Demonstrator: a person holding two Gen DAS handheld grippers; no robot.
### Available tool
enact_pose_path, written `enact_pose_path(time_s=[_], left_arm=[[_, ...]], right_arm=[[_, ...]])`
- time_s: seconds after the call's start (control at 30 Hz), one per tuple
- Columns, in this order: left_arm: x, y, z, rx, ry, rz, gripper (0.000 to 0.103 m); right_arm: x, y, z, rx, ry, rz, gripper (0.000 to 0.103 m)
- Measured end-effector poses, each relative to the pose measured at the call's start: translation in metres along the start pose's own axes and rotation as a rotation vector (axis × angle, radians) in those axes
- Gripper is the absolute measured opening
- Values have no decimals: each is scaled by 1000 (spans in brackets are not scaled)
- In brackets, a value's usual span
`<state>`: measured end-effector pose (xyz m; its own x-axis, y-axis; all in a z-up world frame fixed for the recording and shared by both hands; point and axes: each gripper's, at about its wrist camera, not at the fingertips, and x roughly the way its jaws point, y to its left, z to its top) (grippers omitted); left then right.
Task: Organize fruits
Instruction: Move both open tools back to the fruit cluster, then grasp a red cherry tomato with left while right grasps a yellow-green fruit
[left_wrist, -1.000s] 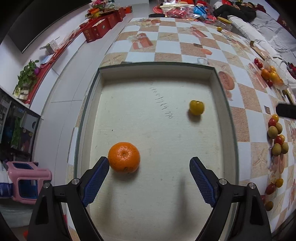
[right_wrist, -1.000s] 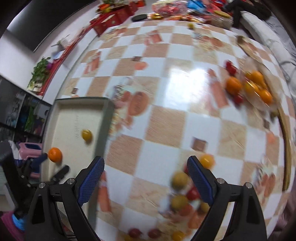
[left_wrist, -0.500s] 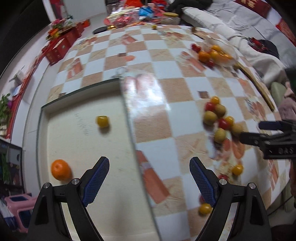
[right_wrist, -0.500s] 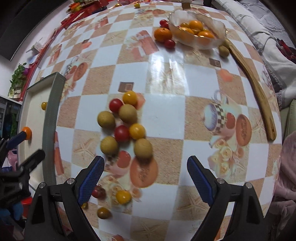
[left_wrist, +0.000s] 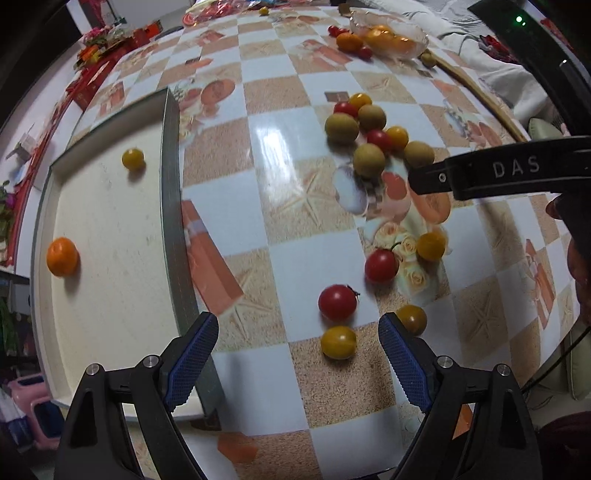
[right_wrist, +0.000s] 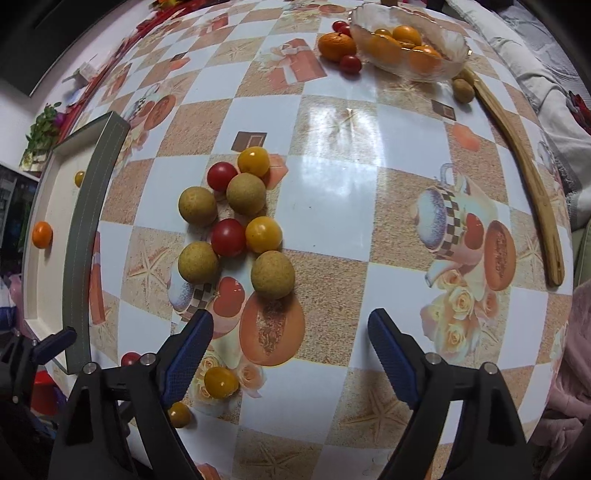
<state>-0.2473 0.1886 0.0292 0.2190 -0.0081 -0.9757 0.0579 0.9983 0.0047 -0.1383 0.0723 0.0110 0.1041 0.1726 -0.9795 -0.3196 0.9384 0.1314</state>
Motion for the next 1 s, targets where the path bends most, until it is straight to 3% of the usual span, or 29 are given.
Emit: enact_pose_path(time_s=[0.17,0.23,0.4,0.47,0.53,0.6,0.7,0.87,1.0], left_arm=[[8,1,-5,-41,6,5,89],[11,-1,-5,-55,12,-2,69],[17,-8,-10,-67,30,-6,65],[15,-11,-10,-62,22,-5,58],[13,-14,-9,-58,15,-4,45],[12,-16,-8,-57,12,-7,38],[10,-23,-3,-52,18,-59,22],[2,-9,5,-111,41,-170,22],[-9,4,12,-155,28,-197,22]], right_arm=[[6,6,4,-37,3,2,71],[7,8,6,-48,-10,-7,68],[10,14,14,-88,-22,-25,68],[10,17,15,-101,-30,-34,61],[11,22,21,-108,-43,-47,38],[11,19,23,-97,-46,-35,27],[11,13,25,-69,-38,-6,27],[6,4,24,-10,-28,32,27],[0,2,22,13,-34,52,27]])
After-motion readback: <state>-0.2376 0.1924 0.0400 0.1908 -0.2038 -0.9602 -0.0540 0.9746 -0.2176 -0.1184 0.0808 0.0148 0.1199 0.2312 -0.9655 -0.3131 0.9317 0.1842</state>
